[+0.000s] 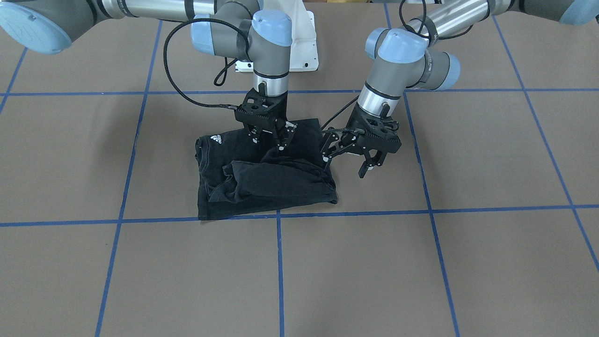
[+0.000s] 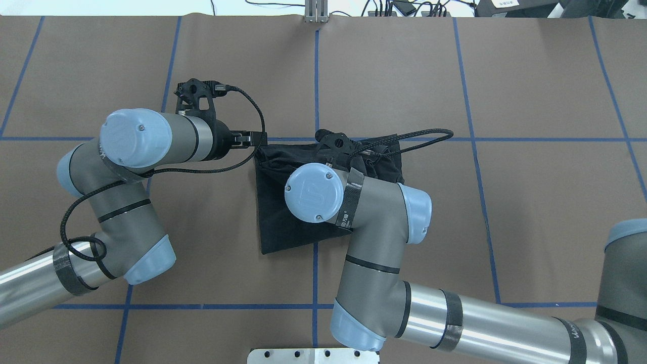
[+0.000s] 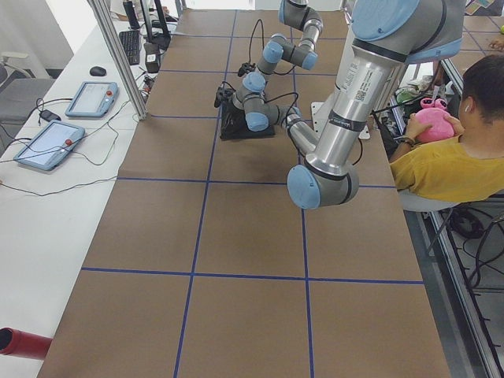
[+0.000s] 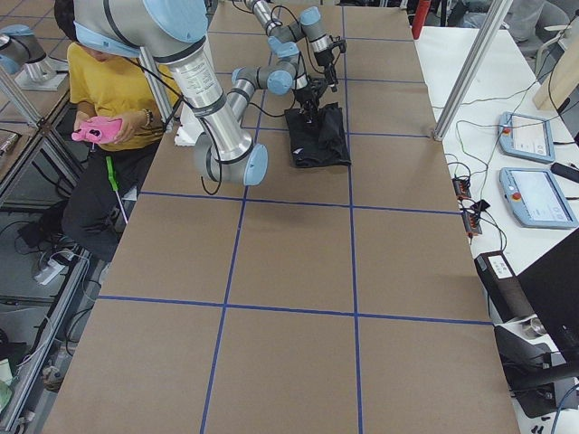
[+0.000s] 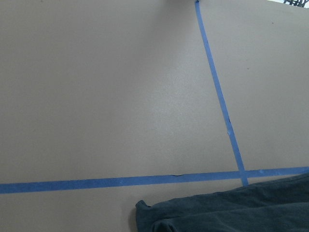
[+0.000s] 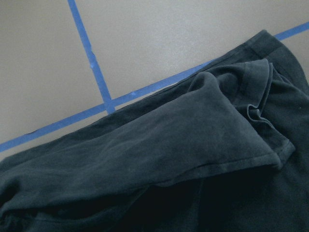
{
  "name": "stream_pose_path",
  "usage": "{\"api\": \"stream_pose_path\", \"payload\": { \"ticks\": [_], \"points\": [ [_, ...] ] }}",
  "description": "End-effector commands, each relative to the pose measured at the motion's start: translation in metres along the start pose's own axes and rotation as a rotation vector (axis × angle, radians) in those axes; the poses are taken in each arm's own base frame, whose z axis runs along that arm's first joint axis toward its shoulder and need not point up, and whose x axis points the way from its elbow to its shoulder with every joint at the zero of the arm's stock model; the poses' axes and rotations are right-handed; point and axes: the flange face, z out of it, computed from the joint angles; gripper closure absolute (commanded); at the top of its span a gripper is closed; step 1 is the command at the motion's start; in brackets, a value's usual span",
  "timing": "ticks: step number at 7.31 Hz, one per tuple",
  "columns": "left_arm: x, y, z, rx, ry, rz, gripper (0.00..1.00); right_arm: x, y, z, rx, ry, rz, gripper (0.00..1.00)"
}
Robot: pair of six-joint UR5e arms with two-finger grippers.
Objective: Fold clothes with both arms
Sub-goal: 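Lay the edge down on the far side and open both grippers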
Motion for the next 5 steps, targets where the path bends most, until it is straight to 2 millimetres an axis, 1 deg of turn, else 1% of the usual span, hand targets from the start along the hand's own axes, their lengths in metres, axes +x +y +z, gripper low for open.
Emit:
{"api": "stream_pose_path", "payload": {
  "ticks": [1,2,4,5],
  "points": [
    [0.0,0.0,-0.001,-0.003,0.003,0.0,0.0,0.002,-0.013,0.009,0.036,0.013,-0.02,1.0],
    [0.0,0.0,0.0,-0.003,0.001,0.0,0.0,0.001,-0.032,0.013,0.055,0.021,-0.021,1.0],
    [0.002,0.0,-0.005,-0.001,0.012,0.0,0.0,-0.002,-0.081,0.029,0.102,0.06,-0.032,1.0],
    [0.005,-0.001,-0.011,0.003,0.022,0.001,0.0,-0.012,-0.095,0.053,0.121,0.048,-0.023,1.0]
  ]
}}
